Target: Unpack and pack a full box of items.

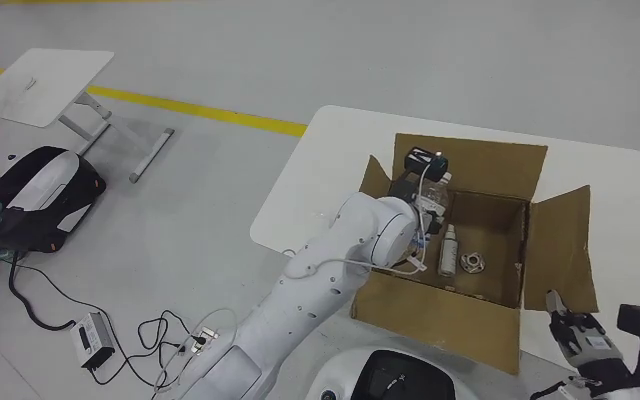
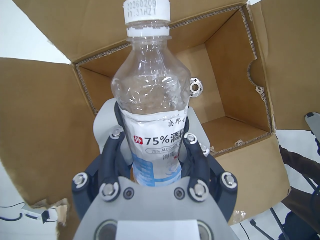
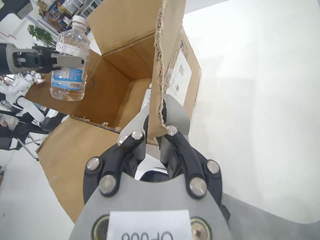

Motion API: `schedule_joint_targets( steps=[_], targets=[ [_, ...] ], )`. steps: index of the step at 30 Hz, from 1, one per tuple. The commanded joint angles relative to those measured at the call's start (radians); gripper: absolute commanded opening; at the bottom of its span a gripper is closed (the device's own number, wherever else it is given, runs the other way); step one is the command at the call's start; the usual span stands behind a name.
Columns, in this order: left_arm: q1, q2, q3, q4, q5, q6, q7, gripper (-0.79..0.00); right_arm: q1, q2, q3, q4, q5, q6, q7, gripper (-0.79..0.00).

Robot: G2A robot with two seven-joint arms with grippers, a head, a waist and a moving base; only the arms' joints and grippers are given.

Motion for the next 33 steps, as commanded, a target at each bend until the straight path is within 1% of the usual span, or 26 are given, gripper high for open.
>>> schedule_joint_targets(
  steps=[1, 5, 7, 14, 21, 26, 30, 33],
  targets=[
    [0.004, 0.001, -0.010, -0.020, 0.000, 0.002, -0.002, -0.785, 0.003, -0.003, 0.003, 0.003, 0.039, 0.029, -0.025, -0.785],
    [0.016, 0.004, -0.032, -0.063, -0.005, -0.002, -0.002, -0.785, 0.001, -0.007, 0.002, 0.011, 0.124, 0.062, -0.033, -0.785],
    [0.022, 0.005, -0.038, -0.082, -0.003, -0.005, -0.009, -0.785, -0.002, -0.007, 0.008, 0.009, 0.136, 0.066, -0.040, -0.785],
    [0.041, 0.009, -0.057, -0.140, 0.008, -0.002, -0.019, -0.785, -0.027, -0.015, 0.022, 0.009, 0.232, 0.097, -0.117, -0.785],
    [0.061, 0.015, -0.083, -0.237, 0.029, -0.008, -0.050, -0.785, -0.048, -0.025, 0.045, 0.018, 0.326, 0.125, -0.208, -0.785],
    [0.069, 0.019, -0.095, -0.288, 0.040, -0.021, -0.075, -0.785, -0.052, -0.030, 0.047, 0.023, 0.359, 0.134, -0.251, -0.785],
    [0.073, 0.020, -0.094, -0.316, 0.047, -0.018, -0.095, -0.785, -0.065, -0.033, 0.032, 0.023, 0.332, 0.129, -0.289, -0.785],
    [0.073, 0.020, -0.094, -0.316, 0.047, -0.018, -0.095, -0.785, -0.069, -0.034, 0.024, 0.026, 0.316, 0.131, -0.291, -0.785]
  ],
)
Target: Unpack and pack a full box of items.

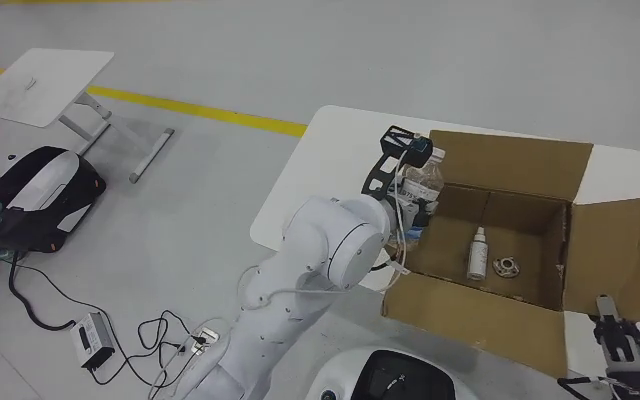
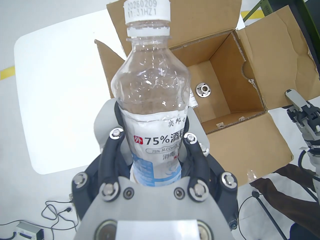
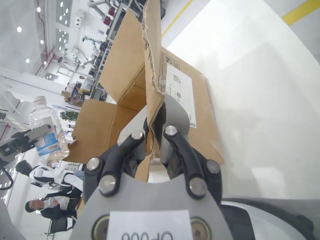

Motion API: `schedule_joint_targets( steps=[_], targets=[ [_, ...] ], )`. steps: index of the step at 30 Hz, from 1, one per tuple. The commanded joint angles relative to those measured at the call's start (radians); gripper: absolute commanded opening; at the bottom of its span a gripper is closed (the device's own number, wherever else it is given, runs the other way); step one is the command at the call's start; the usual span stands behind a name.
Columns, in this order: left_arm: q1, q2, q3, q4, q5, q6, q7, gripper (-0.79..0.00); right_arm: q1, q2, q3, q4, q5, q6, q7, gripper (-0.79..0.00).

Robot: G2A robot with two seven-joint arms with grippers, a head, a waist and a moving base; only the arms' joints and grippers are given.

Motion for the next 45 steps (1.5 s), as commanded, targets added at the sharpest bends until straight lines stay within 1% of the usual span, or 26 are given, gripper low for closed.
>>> schedule_joint_targets(
  steps=[1, 15, 17, 19, 24, 26, 28, 30, 32, 37, 41, 45],
  targets=[
    [0.000, 0.000, 0.000, 0.001, 0.000, 0.000, 0.001, -0.785, 0.000, 0.000, -0.001, 0.000, -0.002, 0.000, 0.001, -0.785],
    [0.003, 0.000, -0.001, 0.002, 0.000, -0.001, 0.009, -0.785, 0.000, 0.000, -0.001, 0.000, -0.002, 0.000, 0.001, -0.785],
    [0.023, 0.003, -0.019, -0.002, 0.001, -0.013, 0.047, -0.785, 0.000, 0.000, -0.001, 0.000, -0.002, 0.000, 0.001, -0.785],
    [0.031, 0.006, -0.040, -0.024, 0.004, -0.023, 0.050, -0.785, 0.000, 0.000, -0.001, 0.000, -0.002, 0.000, 0.001, -0.785],
    [0.034, 0.016, -0.104, -0.106, 0.052, -0.033, 0.019, -0.785, 0.000, 0.000, -0.001, 0.000, -0.002, 0.000, 0.001, -0.785],
    [0.035, 0.020, -0.130, -0.137, 0.081, -0.051, -0.004, -0.785, 0.000, 0.000, -0.001, 0.000, -0.002, 0.000, 0.001, -0.785],
    [0.038, 0.026, -0.155, -0.148, 0.127, -0.080, -0.026, -0.785, 0.000, 0.000, -0.001, 0.000, -0.002, 0.000, 0.001, -0.785],
    [0.049, 0.033, -0.177, -0.134, 0.190, -0.102, -0.049, -0.785, 0.000, 0.000, -0.001, 0.000, -0.002, 0.000, 0.001, -0.785],
    [0.061, 0.040, -0.175, -0.124, 0.299, -0.144, -0.067, -0.785, 0.000, 0.000, -0.001, 0.000, -0.002, 0.000, 0.001, -0.785],
    [0.112, 0.043, -0.164, -0.101, 0.369, -0.163, -0.095, -0.785, 0.000, 0.000, -0.001, 0.000, -0.002, 0.000, 0.001, -0.785],
    [0.157, 0.047, -0.152, -0.054, 0.438, -0.191, -0.071, -0.785, 0.000, 0.000, -0.001, 0.000, -0.002, 0.000, 0.001, -0.785],
    [0.163, 0.048, -0.151, -0.047, 0.447, -0.191, -0.065, -0.785, 0.000, 0.000, -0.001, 0.000, -0.002, 0.000, 0.001, -0.785]
  ],
)
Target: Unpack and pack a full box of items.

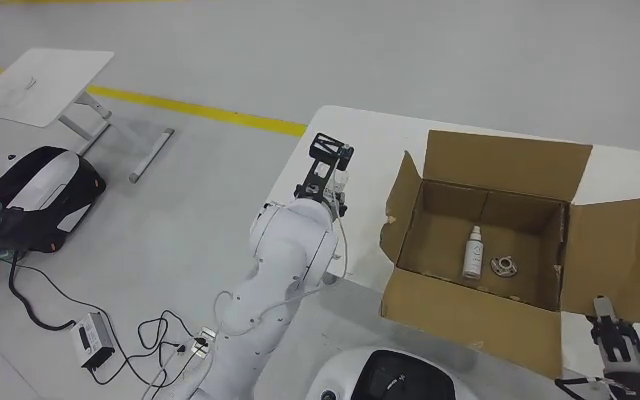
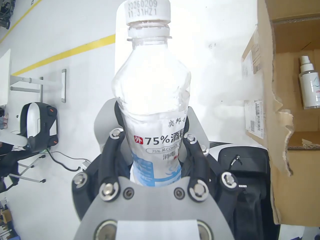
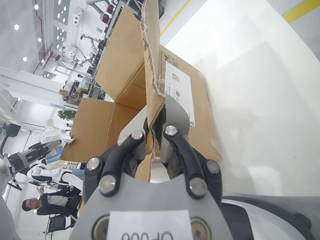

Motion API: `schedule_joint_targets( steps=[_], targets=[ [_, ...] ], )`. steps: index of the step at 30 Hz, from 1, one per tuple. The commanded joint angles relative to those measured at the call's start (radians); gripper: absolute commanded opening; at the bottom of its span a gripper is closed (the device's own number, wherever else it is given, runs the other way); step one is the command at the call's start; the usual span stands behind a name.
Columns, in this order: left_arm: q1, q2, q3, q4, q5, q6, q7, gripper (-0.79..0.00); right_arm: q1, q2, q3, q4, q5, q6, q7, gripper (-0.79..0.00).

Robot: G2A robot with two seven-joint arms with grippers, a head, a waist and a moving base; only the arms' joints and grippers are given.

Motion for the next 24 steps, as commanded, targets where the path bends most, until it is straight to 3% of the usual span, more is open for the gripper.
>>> schedule_joint_targets(
  steps=[1, 15, 19, 24],
  targets=[
    [-0.001, 0.000, 0.000, -0.001, -0.002, 0.000, -0.001, -0.785, 0.000, 0.000, 0.000, 0.000, 0.000, 0.000, 0.000, -0.785],
    [0.007, 0.000, 0.001, 0.003, -0.005, -0.005, 0.020, -0.785, 0.000, 0.000, 0.000, 0.000, 0.000, 0.000, 0.000, -0.785],
    [0.043, 0.005, 0.011, 0.060, 0.024, -0.068, 0.079, -0.785, 0.000, 0.000, 0.000, 0.000, 0.000, 0.000, 0.000, -0.785],
    [0.077, 0.009, 0.017, 0.224, 0.090, -0.083, 0.152, -0.785, 0.000, 0.000, 0.000, 0.000, 0.000, 0.000, 0.000, -0.785]
  ],
)
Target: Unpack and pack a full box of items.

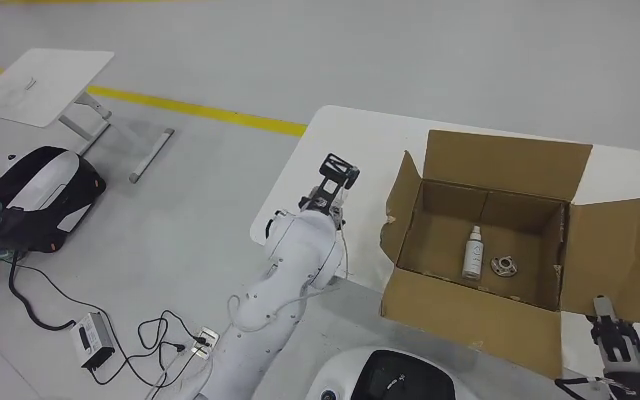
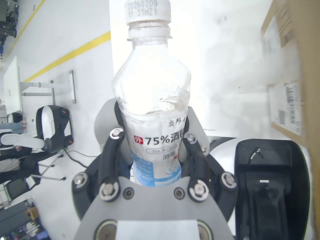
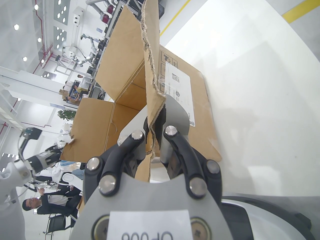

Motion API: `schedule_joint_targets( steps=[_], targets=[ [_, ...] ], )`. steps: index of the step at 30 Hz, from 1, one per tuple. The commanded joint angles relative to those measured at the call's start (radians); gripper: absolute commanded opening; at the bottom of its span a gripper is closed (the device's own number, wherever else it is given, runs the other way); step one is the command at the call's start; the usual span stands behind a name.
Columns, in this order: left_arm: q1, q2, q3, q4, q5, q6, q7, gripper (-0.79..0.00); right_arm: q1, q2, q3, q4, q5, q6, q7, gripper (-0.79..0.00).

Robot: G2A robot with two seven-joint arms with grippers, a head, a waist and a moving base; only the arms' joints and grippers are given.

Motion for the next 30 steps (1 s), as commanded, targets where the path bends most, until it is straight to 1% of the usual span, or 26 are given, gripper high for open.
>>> schedule_joint_targets(
  steps=[1, 5, 7, 9, 11, 14, 26, 28, 30],
  targets=[
    [0.012, 0.002, 0.009, 0.091, 0.042, -0.005, 0.049, -0.785, 0.000, 0.000, 0.000, 0.000, 0.000, 0.000, 0.000, -0.785],
    [0.025, 0.001, 0.016, 0.229, 0.042, -0.007, 0.128, -0.785, 0.000, 0.000, 0.000, 0.000, 0.000, 0.000, 0.000, -0.785],
    [0.020, 0.000, 0.013, 0.304, 0.040, 0.012, 0.167, -0.785, 0.000, 0.000, 0.000, 0.000, 0.000, 0.000, 0.000, -0.785],
    [0.002, -0.002, 0.004, 0.380, 0.029, 0.040, 0.195, -0.785, 0.000, 0.000, 0.000, 0.000, 0.000, 0.000, 0.000, -0.785],
    [-0.019, -0.005, 0.000, 0.426, -0.002, 0.045, 0.237, -0.785, 0.000, 0.000, 0.000, 0.000, 0.000, 0.000, 0.000, -0.785],
    [-0.050, -0.008, -0.016, 0.488, -0.035, 0.069, 0.260, -0.785, 0.000, 0.000, 0.000, 0.000, 0.000, 0.000, 0.000, -0.785],
    [-0.050, -0.008, -0.016, 0.488, -0.035, 0.069, 0.260, -0.785, 0.000, 0.000, 0.000, 0.000, 0.000, 0.000, 0.000, -0.785],
    [-0.037, -0.008, -0.014, 0.464, -0.042, 0.067, 0.308, -0.785, 0.000, 0.000, 0.000, 0.000, 0.000, 0.000, 0.000, -0.785],
    [-0.028, -0.007, -0.012, 0.461, -0.024, 0.069, 0.322, -0.785, 0.000, 0.000, 0.000, 0.000, 0.000, 0.000, 0.000, -0.785]
  ],
)
